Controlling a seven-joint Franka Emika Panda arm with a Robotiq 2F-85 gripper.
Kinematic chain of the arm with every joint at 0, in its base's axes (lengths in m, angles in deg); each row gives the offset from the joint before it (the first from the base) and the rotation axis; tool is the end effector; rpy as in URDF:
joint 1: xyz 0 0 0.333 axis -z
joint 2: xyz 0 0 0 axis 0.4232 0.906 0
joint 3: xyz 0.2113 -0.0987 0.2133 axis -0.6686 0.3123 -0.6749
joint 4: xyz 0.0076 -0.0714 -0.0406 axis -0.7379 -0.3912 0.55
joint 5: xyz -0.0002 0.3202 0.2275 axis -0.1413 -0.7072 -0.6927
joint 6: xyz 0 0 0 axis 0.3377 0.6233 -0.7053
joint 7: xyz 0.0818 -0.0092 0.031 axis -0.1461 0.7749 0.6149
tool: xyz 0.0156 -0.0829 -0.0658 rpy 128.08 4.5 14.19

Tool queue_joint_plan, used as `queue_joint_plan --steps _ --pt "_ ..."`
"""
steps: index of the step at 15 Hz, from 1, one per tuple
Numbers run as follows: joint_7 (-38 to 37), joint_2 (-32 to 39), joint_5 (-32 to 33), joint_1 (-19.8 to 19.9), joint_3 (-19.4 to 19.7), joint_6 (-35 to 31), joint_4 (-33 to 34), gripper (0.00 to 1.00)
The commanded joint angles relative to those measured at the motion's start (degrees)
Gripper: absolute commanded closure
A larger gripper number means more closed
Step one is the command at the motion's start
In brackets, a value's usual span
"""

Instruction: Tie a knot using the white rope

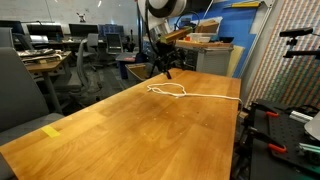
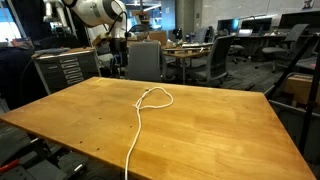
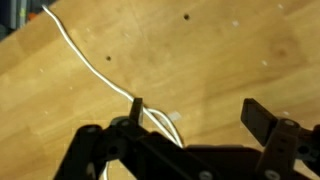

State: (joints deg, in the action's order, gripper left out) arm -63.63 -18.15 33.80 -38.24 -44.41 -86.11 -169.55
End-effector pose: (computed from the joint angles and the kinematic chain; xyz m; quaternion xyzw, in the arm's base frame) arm 0.6046 0.0951 0.2578 0.9603 -0.1636 -0.1832 0.1322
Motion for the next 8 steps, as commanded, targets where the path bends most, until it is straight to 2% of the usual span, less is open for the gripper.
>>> queue_joint_plan --steps 1,4,5,8 --pt "-0.21 -0.82 0.98 1.26 -0.71 0.23 -2.59 0.00" --pt "0.24 -2.18 1.24 2.33 -0.37 0.21 -6.03 0.00" --pt "6.02 -5.05 1.66 2.77 -1.77 -3.80 -8.76 0.00" --pt "11.03 -11.11 0.57 3.65 -3.08 -9.42 -14.42 0.00"
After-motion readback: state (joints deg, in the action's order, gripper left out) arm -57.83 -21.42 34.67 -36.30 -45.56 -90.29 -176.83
